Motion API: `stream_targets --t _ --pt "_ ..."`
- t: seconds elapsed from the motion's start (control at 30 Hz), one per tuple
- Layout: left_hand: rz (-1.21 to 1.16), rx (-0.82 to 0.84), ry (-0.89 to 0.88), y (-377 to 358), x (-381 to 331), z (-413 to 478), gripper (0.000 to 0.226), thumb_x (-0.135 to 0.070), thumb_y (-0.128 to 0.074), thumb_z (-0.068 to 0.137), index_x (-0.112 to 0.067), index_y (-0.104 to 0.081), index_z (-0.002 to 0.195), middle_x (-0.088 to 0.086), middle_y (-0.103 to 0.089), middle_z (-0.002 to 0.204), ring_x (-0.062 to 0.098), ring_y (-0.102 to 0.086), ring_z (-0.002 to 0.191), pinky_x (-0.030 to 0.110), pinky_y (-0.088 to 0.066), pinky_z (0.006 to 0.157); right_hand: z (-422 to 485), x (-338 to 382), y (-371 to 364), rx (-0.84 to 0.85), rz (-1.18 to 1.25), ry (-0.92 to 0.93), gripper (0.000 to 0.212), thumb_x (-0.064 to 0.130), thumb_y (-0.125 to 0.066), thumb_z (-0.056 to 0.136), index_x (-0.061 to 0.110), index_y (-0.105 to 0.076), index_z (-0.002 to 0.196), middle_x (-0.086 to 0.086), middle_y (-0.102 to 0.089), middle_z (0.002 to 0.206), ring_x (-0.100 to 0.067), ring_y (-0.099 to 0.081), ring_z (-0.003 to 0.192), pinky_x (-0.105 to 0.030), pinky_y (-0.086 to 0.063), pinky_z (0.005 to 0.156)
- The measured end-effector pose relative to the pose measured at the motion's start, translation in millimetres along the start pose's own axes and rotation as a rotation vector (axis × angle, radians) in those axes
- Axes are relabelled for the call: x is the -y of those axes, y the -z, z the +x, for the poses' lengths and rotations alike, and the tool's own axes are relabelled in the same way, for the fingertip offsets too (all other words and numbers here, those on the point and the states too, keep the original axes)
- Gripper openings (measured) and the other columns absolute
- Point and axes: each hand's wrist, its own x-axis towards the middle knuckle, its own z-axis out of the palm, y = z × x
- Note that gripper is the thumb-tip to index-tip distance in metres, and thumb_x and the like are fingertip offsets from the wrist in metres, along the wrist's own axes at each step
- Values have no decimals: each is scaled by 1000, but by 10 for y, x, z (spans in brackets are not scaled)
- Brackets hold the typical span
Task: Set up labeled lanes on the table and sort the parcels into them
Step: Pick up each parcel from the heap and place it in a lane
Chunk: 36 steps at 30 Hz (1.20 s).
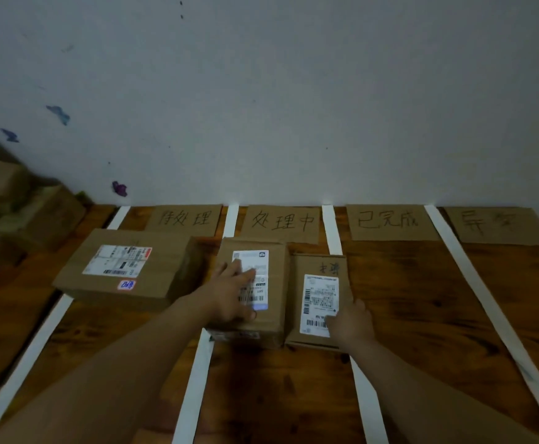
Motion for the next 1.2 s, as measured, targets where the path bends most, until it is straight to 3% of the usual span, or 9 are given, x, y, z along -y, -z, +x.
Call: stream_targets --t 0.2,0.4,0.5,0.57,0.7,0.83,1.0,1.2 --pt "-31 -6 34 19 5 -31 97 -50 -69 75 -38 -6 148 -6 10 158 26 16 143 54 -1 113 16 -30 -73 -54 -163 107 55 32 -50 95 21 -28 143 -9 -38 136 -26 -36 122 -37 -39 98" --pt "-18 32 12 68 -15 -96 96 -58 -63 77 -37 -2 148 -5 12 158 26 18 142 55 -2 115 41 -25 -11 121 -348 87 61 43 -41 96 29 -14 149 -8 -14 154 -29 -20 136 -46 -27 107" --pt "-28 -5 14 216 46 -228 94 -71 -53 75 -41 -1 148 -5 8 158 26 13 143 55 -5 114 39 257 166 17 -314 127 57 44 -41 95 26 -25 147 -9 -12 156 -31 -16 139 -47 -24 109" --pt "-69 -92 55 383 284 -412 89 -66 -52 79 -40 -2 148 -2 5 159 25 11 144 51 -5 114 -11 709 234 -81 -238 256 51 42 -38 97 21 -33 143 -11 -23 153 -32 -22 137 -44 -23 110" --pt "-64 -228 151 723 1113 -968 80 -58 -49 87 -28 -9 150 6 0 159 25 10 144 42 0 116 -344 1812 162 -153 -76 523 48 39 -42 97 17 -40 140 -13 -33 146 -32 -29 132 -40 -28 106" --pt "-114 -314 322 867 2213 -1772 82 -60 -51 85 -33 -7 149 4 1 159 26 9 144 42 -4 115 -844 2850 -295 -94 -137 710 48 41 -43 97 15 -43 138 -14 -37 142 -31 -31 131 -37 -27 107" --pt "-219 -298 539 857 3698 -2870 83 -58 -52 86 -31 -6 150 4 3 159 29 6 145 43 -10 115 -1532 3959 -1285 110 -91 787 47 45 -43 96 21 -44 136 -9 -37 142 -27 -36 129 -37 -31 102" --pt "-338 -349 741 782 5020 -3957 86 -58 -53 85 -27 -8 150 8 -1 159 30 0 145 43 -11 116 -2169 5046 -2338 302 -67 793 53 50 -46 94 22 -42 138 -7 -36 141 -27 -44 122 -28 -37 85"
